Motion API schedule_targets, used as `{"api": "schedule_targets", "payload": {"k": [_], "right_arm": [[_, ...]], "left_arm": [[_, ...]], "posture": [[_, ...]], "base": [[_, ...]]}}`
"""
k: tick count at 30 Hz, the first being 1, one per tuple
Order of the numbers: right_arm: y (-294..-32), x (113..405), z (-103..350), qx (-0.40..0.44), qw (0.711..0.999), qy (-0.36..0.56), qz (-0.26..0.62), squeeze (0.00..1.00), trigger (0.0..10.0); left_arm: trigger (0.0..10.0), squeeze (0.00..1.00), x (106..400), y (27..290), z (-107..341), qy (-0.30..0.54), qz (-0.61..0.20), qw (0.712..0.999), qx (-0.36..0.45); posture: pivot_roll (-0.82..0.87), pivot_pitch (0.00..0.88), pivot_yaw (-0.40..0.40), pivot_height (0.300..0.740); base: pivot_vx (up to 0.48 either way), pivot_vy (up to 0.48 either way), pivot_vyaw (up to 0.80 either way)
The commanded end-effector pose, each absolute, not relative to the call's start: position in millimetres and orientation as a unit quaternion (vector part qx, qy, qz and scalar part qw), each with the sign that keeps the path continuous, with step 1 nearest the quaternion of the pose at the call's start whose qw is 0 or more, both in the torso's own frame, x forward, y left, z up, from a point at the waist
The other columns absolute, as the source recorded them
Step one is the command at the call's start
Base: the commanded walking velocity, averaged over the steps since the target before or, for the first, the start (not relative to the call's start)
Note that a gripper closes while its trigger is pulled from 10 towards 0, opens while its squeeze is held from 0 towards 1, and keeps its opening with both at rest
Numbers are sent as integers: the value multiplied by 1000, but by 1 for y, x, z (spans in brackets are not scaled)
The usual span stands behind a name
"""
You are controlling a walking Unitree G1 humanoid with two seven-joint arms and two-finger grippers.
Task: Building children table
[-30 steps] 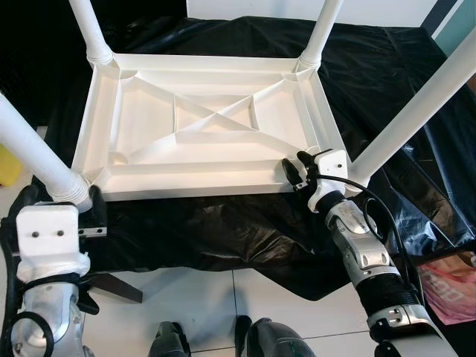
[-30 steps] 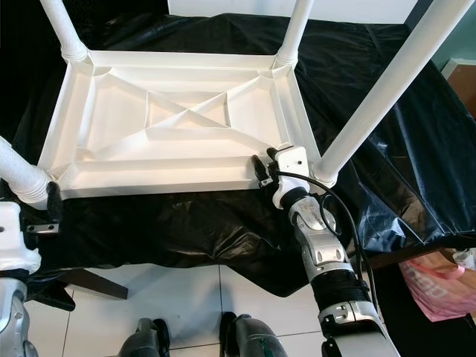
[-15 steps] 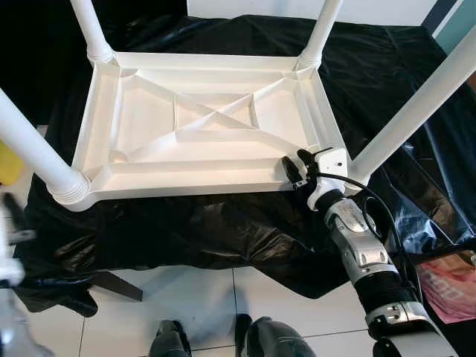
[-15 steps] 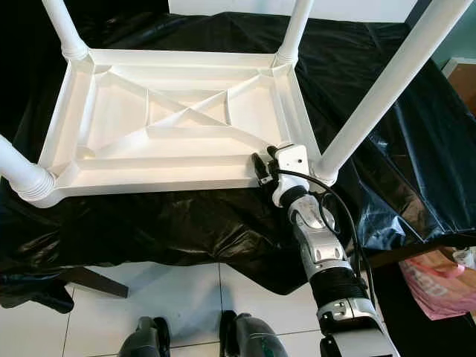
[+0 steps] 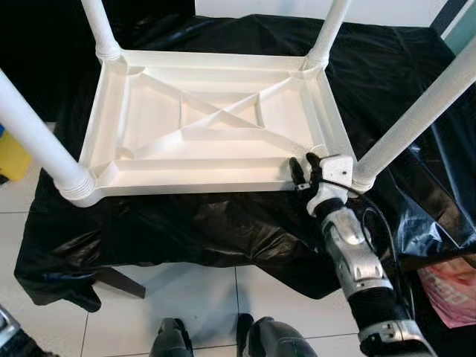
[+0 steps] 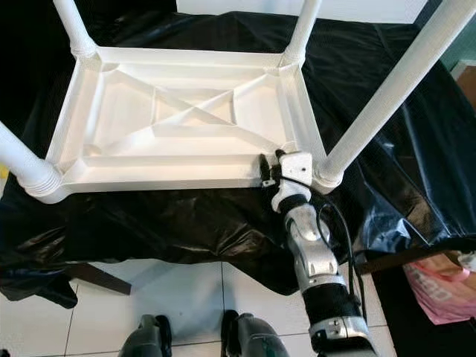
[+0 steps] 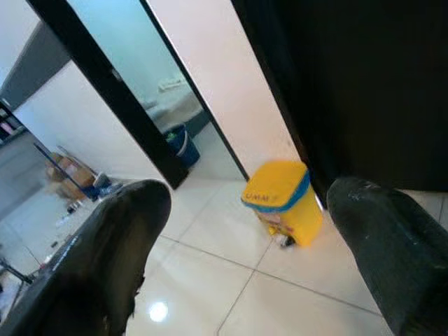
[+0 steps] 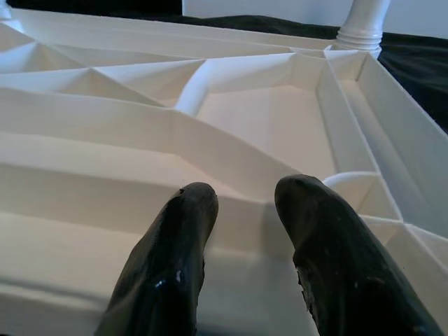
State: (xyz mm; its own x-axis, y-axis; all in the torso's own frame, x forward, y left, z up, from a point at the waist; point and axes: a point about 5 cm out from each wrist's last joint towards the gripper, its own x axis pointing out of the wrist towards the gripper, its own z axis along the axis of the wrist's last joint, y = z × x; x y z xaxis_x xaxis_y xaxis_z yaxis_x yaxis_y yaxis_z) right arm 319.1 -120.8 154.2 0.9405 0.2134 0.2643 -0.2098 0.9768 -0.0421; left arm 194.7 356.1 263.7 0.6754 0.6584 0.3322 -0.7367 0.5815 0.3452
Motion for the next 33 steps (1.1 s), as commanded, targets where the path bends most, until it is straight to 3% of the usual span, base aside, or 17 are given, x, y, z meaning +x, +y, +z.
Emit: {"api": "schedule_targets", "payload": {"k": [1, 6, 13, 18, 24, 26, 29, 30, 33], "right_arm": [[-115, 310, 140, -6, 987, -109, 114, 0, 10000], [-115, 295, 142, 0, 988, -126, 86, 0, 10000], [-126, 286, 134, -8, 991, -116, 64, 0, 10000], [-146, 268, 121, -27, 996, -87, 11, 0, 10000], [-151, 257, 114, -32, 997, -66, -12, 0, 10000], [-159, 250, 109, -29, 998, -46, -40, 0, 10000], [-162, 250, 108, -27, 997, -44, -51, 0, 10000], [-164, 250, 108, -23, 997, -43, -60, 0, 10000], [-164, 252, 109, -21, 997, -46, -66, 0, 10000]], "left_arm": [[10000, 0, 188, 372, 264, -128, 560, 792, 208], [10000, 0, 241, 383, 261, -118, 517, 823, 205], [10000, 0, 272, 380, 263, -114, 486, 843, 203], [10000, 0, 313, 373, 277, -142, 439, 875, 146], [10000, 0, 331, 367, 292, -176, 385, 900, 101], [10000, 0, 347, 353, 305, -208, 312, 925, 64], [10000, 0, 355, 344, 307, -217, 268, 938, 39], [10000, 0, 362, 332, 308, -228, 206, 952, -5], [10000, 0, 370, 319, 307, -238, 144, 960, -47]], "posture": [[56, 183, -96, 740], [37, 175, -89, 740], [-5, 155, -67, 740], [-79, 139, -37, 740], [-115, 134, -17, 740], [-132, 126, 2, 740], [-136, 129, 9, 740], [-141, 130, 17, 740], [-148, 132, 27, 740]], "base": [[0, 0, 0], [0, 0, 0], [0, 0, 0], [0, 0, 0], [0, 0, 0], [0, 0, 0], [0, 0, 0], [0, 0, 0], [0, 0, 0]]}}
